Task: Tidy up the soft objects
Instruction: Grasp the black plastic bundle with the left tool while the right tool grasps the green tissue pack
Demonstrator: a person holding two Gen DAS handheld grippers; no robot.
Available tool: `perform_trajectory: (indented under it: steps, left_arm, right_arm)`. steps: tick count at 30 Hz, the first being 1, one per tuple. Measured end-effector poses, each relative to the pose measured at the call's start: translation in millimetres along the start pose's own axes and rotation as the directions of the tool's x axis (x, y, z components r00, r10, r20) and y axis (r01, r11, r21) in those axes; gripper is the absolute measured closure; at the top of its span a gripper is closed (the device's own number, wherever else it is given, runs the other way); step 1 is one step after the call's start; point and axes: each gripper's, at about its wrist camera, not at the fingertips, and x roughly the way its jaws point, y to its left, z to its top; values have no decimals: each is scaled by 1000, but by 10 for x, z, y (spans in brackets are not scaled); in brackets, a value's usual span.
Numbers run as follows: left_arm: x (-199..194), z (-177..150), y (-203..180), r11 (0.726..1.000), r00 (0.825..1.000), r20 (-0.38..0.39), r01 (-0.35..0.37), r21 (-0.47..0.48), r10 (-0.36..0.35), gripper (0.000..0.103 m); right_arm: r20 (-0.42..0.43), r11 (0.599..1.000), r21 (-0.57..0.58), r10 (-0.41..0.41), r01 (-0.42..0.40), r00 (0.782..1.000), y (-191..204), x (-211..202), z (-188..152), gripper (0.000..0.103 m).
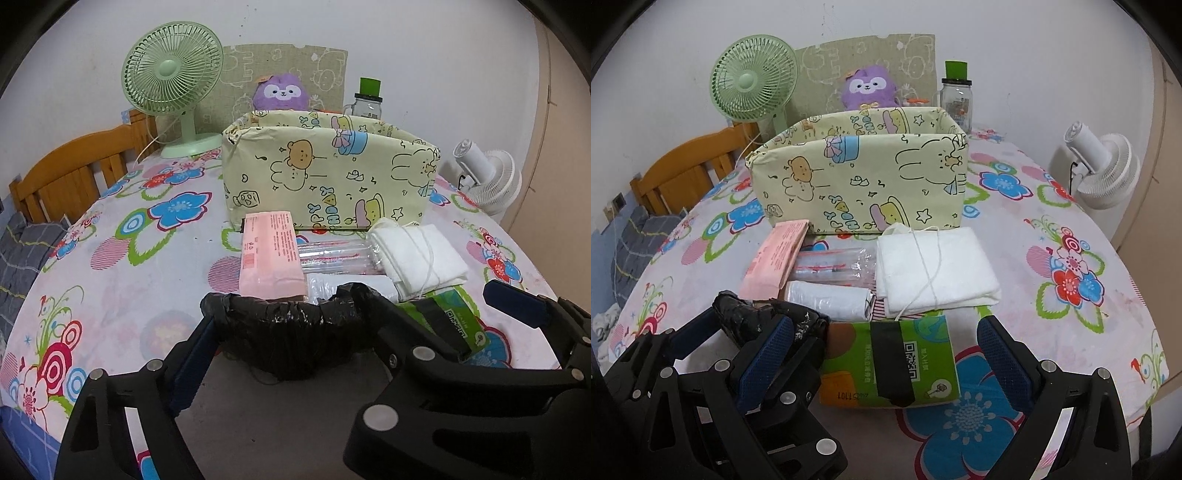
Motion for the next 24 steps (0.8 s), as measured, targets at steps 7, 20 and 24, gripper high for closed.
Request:
perform_trajectory:
  steps: [7, 20, 24]
  left_arm:
    - [-29, -34, 33, 1000, 1000, 9, -11, 5, 10, 20]
    - [-55, -137, 78, 996, 995, -24, -94, -6, 93, 24]
    - [1, -155, 90, 998, 996, -60, -65, -27, 63, 29]
  right_arm:
    - [-5, 1000, 0, -2, 2, 1000, 8, -20, -22, 2]
    - [-64, 999, 17, -27, 28, 998, 1, 59, -103, 2]
    - [-79, 1000, 23, -9, 11, 997, 2, 105, -135, 8]
